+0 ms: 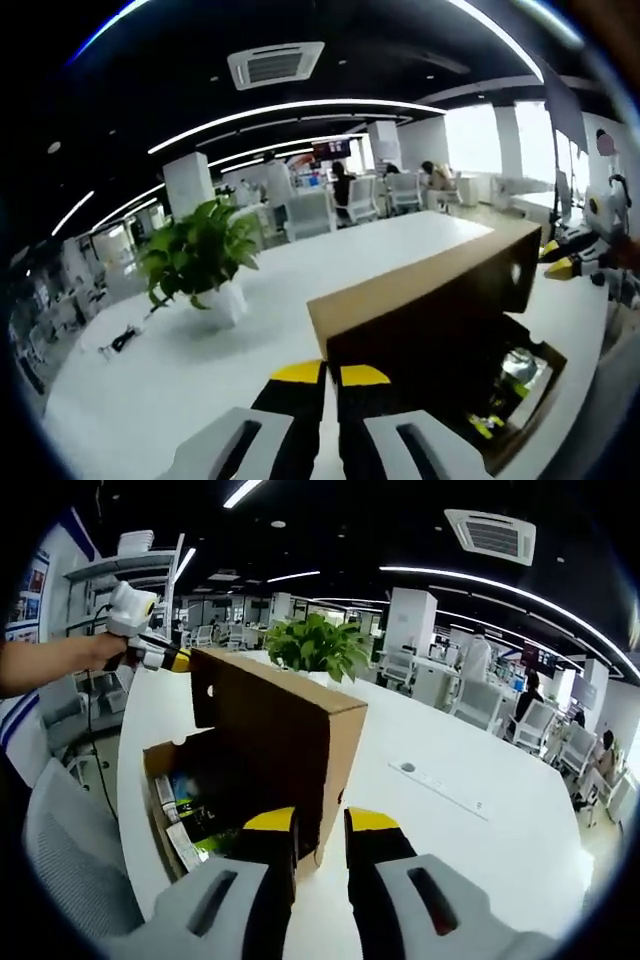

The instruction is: Operate the shoe box by opening the lid, removing the specified soft item, and placing it in the target area until the item is outside and the box remains undamaged.

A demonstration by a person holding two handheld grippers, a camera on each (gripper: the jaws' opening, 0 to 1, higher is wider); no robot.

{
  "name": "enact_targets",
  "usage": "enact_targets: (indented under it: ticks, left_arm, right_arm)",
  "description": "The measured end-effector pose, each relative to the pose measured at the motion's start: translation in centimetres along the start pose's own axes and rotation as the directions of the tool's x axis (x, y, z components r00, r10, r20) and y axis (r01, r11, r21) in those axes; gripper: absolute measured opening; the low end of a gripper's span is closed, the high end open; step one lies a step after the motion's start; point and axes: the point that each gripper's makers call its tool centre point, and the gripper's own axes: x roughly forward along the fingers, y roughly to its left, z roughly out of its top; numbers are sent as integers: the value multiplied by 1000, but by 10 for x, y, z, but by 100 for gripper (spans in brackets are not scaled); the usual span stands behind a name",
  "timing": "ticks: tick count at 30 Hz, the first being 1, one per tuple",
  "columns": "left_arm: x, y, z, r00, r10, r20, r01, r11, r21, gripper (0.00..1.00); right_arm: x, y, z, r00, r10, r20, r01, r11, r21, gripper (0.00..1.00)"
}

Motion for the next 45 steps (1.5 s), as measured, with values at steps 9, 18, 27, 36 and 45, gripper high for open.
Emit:
enact_targets:
  ticks: [9, 18, 27, 36, 45]
  left_arm:
    - [10, 1, 6, 1000, -3, 8, 3, 1000, -2, 3]
    - [19, 3, 9, 1000, -3, 16, 4, 1000, -20, 3]
    - [30, 15, 9, 1000, -3, 19, 4, 999, -32, 3]
    - [42, 19, 7, 1000, -8, 19, 8, 999, -45, 3]
    - [49, 18, 8, 1000, -8, 11, 8, 999, -37, 3]
  right_arm:
    - [11, 0, -24, 999, -13, -50, 14, 1000, 24, 14]
    - [26, 1, -37, 994, -37, -103, 41, 998, 42, 13]
    - [40, -4, -41, 991, -50, -122, 62, 993, 96, 8]
    - [46, -3, -39, 990, -69, -120, 73, 997, 28, 3]
    - [49, -5, -38, 989, -86, -122, 82, 996, -37, 1]
